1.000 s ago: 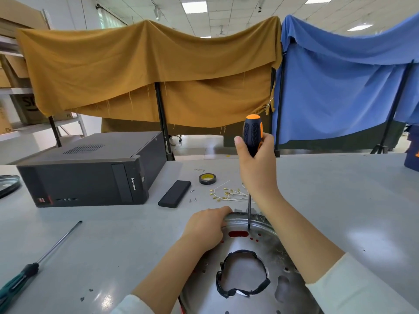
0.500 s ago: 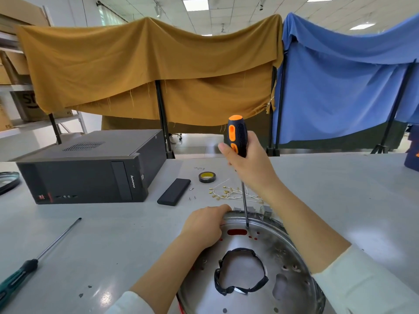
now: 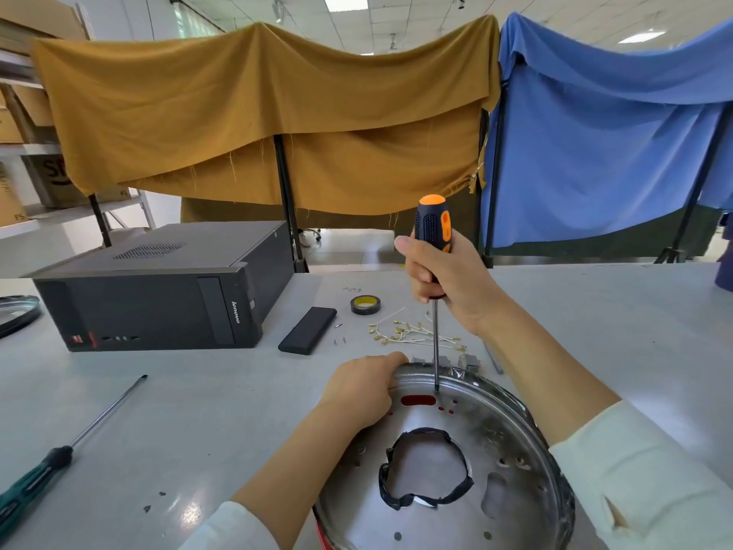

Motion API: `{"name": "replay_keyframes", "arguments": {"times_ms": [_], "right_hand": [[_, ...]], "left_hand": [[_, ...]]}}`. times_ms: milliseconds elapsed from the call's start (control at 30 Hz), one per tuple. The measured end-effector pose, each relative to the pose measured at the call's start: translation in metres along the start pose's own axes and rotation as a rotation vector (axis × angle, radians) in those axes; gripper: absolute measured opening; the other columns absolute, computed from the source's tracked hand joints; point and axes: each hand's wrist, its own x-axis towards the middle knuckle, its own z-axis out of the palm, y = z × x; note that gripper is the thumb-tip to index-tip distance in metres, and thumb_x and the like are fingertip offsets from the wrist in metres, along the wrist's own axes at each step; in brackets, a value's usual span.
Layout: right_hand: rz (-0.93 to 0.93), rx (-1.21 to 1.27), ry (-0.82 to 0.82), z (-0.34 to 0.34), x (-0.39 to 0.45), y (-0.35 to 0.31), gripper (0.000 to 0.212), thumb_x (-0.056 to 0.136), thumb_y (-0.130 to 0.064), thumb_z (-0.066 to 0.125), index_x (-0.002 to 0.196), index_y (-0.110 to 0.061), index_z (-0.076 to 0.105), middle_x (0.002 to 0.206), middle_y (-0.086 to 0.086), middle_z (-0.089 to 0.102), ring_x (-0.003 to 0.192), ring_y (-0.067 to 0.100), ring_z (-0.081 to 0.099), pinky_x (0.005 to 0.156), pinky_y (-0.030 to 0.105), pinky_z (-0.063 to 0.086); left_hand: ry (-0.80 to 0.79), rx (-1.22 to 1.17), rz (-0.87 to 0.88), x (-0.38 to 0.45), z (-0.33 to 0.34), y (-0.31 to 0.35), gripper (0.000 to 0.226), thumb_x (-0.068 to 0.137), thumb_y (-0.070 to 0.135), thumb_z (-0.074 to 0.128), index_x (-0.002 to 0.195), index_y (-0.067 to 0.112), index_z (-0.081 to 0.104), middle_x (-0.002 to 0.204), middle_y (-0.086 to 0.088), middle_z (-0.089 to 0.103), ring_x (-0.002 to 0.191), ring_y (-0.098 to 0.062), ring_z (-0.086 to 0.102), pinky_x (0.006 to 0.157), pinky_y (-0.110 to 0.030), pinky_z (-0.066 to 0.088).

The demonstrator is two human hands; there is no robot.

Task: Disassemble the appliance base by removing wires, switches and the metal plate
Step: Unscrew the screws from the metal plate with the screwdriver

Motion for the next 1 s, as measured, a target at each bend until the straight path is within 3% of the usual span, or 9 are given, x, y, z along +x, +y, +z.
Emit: {"name": "replay_keyframes", "arguments": {"times_ms": [100, 233, 333, 500, 600, 700, 767, 867, 1000], "right_hand": [[-0.123, -0.094, 0.155, 0.002, -0.007, 0.007, 0.031, 0.088, -0.026, 0.064, 0.099, -0.01, 0.04, 0.069, 0.009, 0.05, 0.053, 0.015, 0.048, 0.055, 0.025, 0.047], [-0.27, -0.074, 0.328, 0.007, -0.015, 0.017, 0.038, 0.077, -0.043, 0.065, 0.096, -0.016, 0.047, 0.082, 0.012, 0.06, 0.063, 0.013, 0.06, 0.062, 0.02, 0.051], [-0.288, 0.073, 0.24, 0.004, -0.016, 0.019, 0.038, 0.082, -0.046, 0.059, 0.097, -0.011, 0.051, 0.074, 0.001, 0.061, 0.055, 0.016, 0.053, 0.057, 0.024, 0.046], [-0.125, 0.238, 0.017, -0.009, -0.01, 0.014, 0.047, 0.093, -0.048, 0.035, 0.108, -0.008, 0.055, 0.077, 0.002, 0.056, 0.056, 0.014, 0.041, 0.056, 0.028, 0.034], [-0.099, 0.267, -0.041, -0.011, -0.01, 0.011, 0.052, 0.083, -0.057, 0.053, 0.101, -0.009, 0.051, 0.076, 0.001, 0.05, 0.055, 0.013, 0.039, 0.056, 0.027, 0.035], [-0.131, 0.255, -0.003, -0.007, -0.012, 0.013, 0.064, 0.065, -0.059, 0.074, 0.097, -0.013, 0.045, 0.077, 0.003, 0.046, 0.054, 0.015, 0.039, 0.052, 0.026, 0.037], [-0.148, 0.279, 0.083, -0.005, -0.012, 0.015, 0.068, 0.06, -0.06, 0.077, 0.098, -0.013, 0.047, 0.076, 0.001, 0.051, 0.056, 0.015, 0.045, 0.057, 0.026, 0.042], [-0.17, 0.27, 0.185, -0.008, -0.011, 0.018, 0.064, 0.061, -0.064, 0.072, 0.098, -0.015, 0.053, 0.076, -0.002, 0.059, 0.064, 0.015, 0.055, 0.066, 0.028, 0.048], [-0.168, 0.235, 0.143, -0.012, -0.011, 0.018, 0.048, 0.079, -0.061, 0.052, 0.101, -0.02, 0.06, 0.079, 0.002, 0.061, 0.063, 0.014, 0.051, 0.065, 0.029, 0.044]], "left_hand": [[0.01, 0.004, -0.004, 0.0, 0.001, 0.0, 0.046, 0.085, 0.011, 0.049, 0.123, 0.036, 0.044, 0.111, -0.003, 0.064, 0.098, -0.029, 0.058, 0.071, -0.03, 0.04], [0.009, 0.01, -0.008, 0.0, 0.001, 0.0, 0.043, 0.086, 0.012, 0.051, 0.121, 0.035, 0.045, 0.109, -0.004, 0.064, 0.098, -0.03, 0.058, 0.07, -0.031, 0.041], [0.011, 0.004, -0.016, 0.0, 0.001, -0.001, 0.043, 0.085, 0.012, 0.052, 0.12, 0.035, 0.045, 0.109, -0.003, 0.064, 0.098, -0.03, 0.058, 0.071, -0.031, 0.041], [0.002, -0.014, -0.024, 0.0, 0.001, -0.001, 0.043, 0.085, 0.011, 0.051, 0.12, 0.035, 0.045, 0.11, -0.003, 0.064, 0.098, -0.03, 0.058, 0.071, -0.03, 0.04], [0.006, -0.01, -0.02, 0.0, 0.001, -0.001, 0.043, 0.085, 0.011, 0.049, 0.12, 0.036, 0.045, 0.11, -0.002, 0.064, 0.098, -0.029, 0.058, 0.072, -0.032, 0.041], [0.006, -0.006, -0.019, 0.0, 0.001, -0.001, 0.044, 0.085, 0.011, 0.049, 0.121, 0.036, 0.044, 0.11, -0.002, 0.064, 0.098, -0.029, 0.058, 0.073, -0.032, 0.042], [0.003, -0.006, -0.019, 0.0, 0.0, -0.001, 0.044, 0.085, 0.011, 0.049, 0.12, 0.036, 0.044, 0.11, -0.001, 0.064, 0.098, -0.029, 0.058, 0.073, -0.033, 0.043], [0.0, -0.008, -0.017, 0.001, 0.001, -0.002, 0.043, 0.085, 0.011, 0.049, 0.12, 0.036, 0.044, 0.11, -0.001, 0.064, 0.098, -0.029, 0.057, 0.072, -0.031, 0.04], [0.0, -0.006, -0.019, 0.001, 0.001, -0.002, 0.044, 0.087, 0.012, 0.049, 0.123, 0.037, 0.043, 0.114, -0.001, 0.063, 0.102, -0.028, 0.057, 0.073, -0.031, 0.039]]}}
